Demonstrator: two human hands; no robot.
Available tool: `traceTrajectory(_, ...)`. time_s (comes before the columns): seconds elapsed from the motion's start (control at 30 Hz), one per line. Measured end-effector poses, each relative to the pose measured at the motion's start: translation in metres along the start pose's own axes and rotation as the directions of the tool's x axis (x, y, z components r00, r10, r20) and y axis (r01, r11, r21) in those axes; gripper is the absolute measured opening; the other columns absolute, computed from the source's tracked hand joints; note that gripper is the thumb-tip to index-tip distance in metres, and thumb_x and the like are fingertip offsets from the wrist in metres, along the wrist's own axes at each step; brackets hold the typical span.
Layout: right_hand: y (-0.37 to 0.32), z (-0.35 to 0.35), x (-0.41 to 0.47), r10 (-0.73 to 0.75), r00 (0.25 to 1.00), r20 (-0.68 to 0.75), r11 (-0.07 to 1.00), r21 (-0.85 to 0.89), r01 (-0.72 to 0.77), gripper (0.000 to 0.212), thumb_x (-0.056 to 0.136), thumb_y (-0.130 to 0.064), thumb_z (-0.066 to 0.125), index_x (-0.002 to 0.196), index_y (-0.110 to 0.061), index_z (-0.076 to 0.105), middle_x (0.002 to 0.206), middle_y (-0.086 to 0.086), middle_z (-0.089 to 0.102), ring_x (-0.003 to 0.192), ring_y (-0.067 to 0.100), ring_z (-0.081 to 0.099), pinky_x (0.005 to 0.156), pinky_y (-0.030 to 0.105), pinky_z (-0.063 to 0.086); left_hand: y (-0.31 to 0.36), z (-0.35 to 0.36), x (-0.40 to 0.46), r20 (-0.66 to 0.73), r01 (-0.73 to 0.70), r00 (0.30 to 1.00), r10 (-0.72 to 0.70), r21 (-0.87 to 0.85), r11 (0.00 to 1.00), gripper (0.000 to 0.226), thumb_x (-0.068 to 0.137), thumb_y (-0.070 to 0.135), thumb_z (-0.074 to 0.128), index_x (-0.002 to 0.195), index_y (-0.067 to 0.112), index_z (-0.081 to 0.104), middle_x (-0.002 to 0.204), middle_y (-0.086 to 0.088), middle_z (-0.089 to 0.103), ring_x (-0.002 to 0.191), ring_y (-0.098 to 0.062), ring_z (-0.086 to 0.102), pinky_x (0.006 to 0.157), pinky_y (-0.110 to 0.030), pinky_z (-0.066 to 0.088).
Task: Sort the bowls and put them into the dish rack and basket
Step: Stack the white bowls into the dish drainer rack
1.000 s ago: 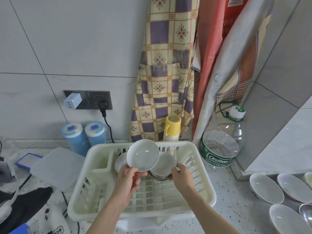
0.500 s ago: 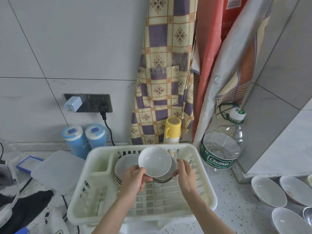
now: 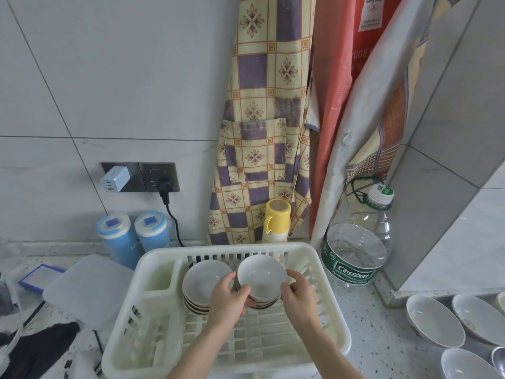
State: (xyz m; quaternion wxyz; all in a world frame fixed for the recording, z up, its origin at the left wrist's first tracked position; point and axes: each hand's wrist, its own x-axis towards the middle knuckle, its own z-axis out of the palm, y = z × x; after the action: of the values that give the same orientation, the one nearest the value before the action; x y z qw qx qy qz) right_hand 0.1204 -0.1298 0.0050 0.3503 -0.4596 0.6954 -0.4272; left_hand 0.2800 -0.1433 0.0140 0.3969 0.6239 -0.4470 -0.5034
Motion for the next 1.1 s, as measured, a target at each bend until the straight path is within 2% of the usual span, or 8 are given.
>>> traceTrajectory(0.1,0.000,0.001,0.001,0.014,1.000,0.010,1.000,-0.021,-0.014,0.035,0.089,-0.011,0.052,0.123,-0.020,0.059,0.068,0.004,0.064,0.060,0.013,0.055,0.053,0.023,0.040,-0.002,0.001,0.004,-0.011,-0.007,1.000,0.007,0.018,1.000,0.046,0.091,0.008,0.056,0.133,0.026,0.050,0.076,-0.024,0.073,0.034,-0.010,0.041,0.037,-0.022,0.034)
traceTrajectory(0.37,0.005,0.002,0.003,0.052,0.998,0.032,0.997,-0.058,-0.050,0.036,0.090,-0.012,0.047,0.123,-0.024,0.057,0.072,0.008,0.068,0.058,0.011,0.054,0.048,0.018,0.040,-0.006,0.000,0.007,-0.009,0.002,1.000,-0.002,0.068,0.998,0.048,0.095,0.010,0.056,0.140,0.024,0.050,0.076,-0.015,0.075,0.033,-0.008,0.042,0.036,-0.020,0.036)
traceTrajectory(0.53,0.008,0.003,0.005,0.044,0.999,0.025,0.997,-0.067,-0.042,0.034,0.092,-0.014,0.048,0.124,-0.023,0.057,0.065,0.000,0.065,0.053,0.009,0.053,0.042,0.012,0.037,-0.008,-0.002,0.001,0.032,-0.037,0.999,0.035,0.083,0.996,0.056,0.093,0.015,0.060,0.146,0.026,0.043,0.075,-0.016,0.073,0.033,-0.007,0.041,0.037,-0.020,0.035)
traceTrajectory(0.63,0.009,0.004,0.006,0.048,0.999,0.016,0.997,-0.063,-0.047,0.031,0.094,-0.018,0.048,0.123,-0.023,0.057,0.069,-0.003,0.066,0.058,0.008,0.057,0.046,0.016,0.041,-0.010,-0.004,-0.006,0.048,-0.056,0.997,0.052,0.094,0.994,0.060,0.092,0.017,0.062,0.146,0.029,0.038,0.075,-0.010,0.076,0.032,-0.007,0.043,0.037,-0.019,0.036)
traceTrajectory(0.73,0.009,0.005,0.008,0.061,0.998,0.013,0.997,-0.039,-0.060,0.029,0.096,-0.025,0.050,0.124,-0.022,0.056,0.078,-0.004,0.067,0.069,0.008,0.061,0.054,0.022,0.043,-0.010,-0.002,-0.012,0.090,-0.041,0.996,0.030,0.124,0.991,0.068,0.092,0.025,0.064,0.150,0.033,0.028,0.093,-0.007,0.075,0.037,-0.002,0.055,0.036,-0.017,0.038)
traceTrajectory(0.83,0.011,0.006,0.008,0.078,0.997,0.005,0.996,-0.031,-0.078,0.030,0.097,-0.034,0.051,0.123,-0.022,0.057,0.081,-0.004,0.069,0.076,0.008,0.065,0.058,0.024,0.046,-0.010,0.002,-0.015,0.117,0.029,0.992,-0.046,0.144,0.989,0.074,0.094,0.037,0.062,0.153,0.040,0.018,0.089,-0.002,0.074,0.045,-0.006,0.063,0.037,-0.017,0.039)
traceTrajectory(0.97,0.013,0.006,0.010,0.138,0.990,0.037,0.990,-0.047,-0.136,0.035,0.098,-0.046,0.045,0.114,-0.019,0.061,0.073,-0.004,0.071,0.066,0.007,0.062,0.057,0.024,0.043,-0.009,0.005,-0.014,0.149,0.104,0.981,-0.121,0.116,0.988,0.077,0.095,0.040,0.058,0.153,0.047,0.007,0.096,-0.005,0.069,0.049,-0.014,0.069,0.040,-0.022,0.041)
traceTrajectory(1.1,0.015,0.007,0.013,0.150,0.986,0.068,0.989,-0.024,-0.149,0.039,0.100,-0.045,0.041,0.114,-0.015,0.062,0.070,-0.001,0.072,0.059,0.008,0.055,0.063,0.029,0.046,-0.008,0.008,-0.011,0.149,0.136,0.977,-0.150,0.101,0.986,0.078,0.095,0.036,0.058,0.152,0.049,0.006,0.115,-0.006,0.062,0.053,-0.016,0.072,0.039,-0.022,0.041)
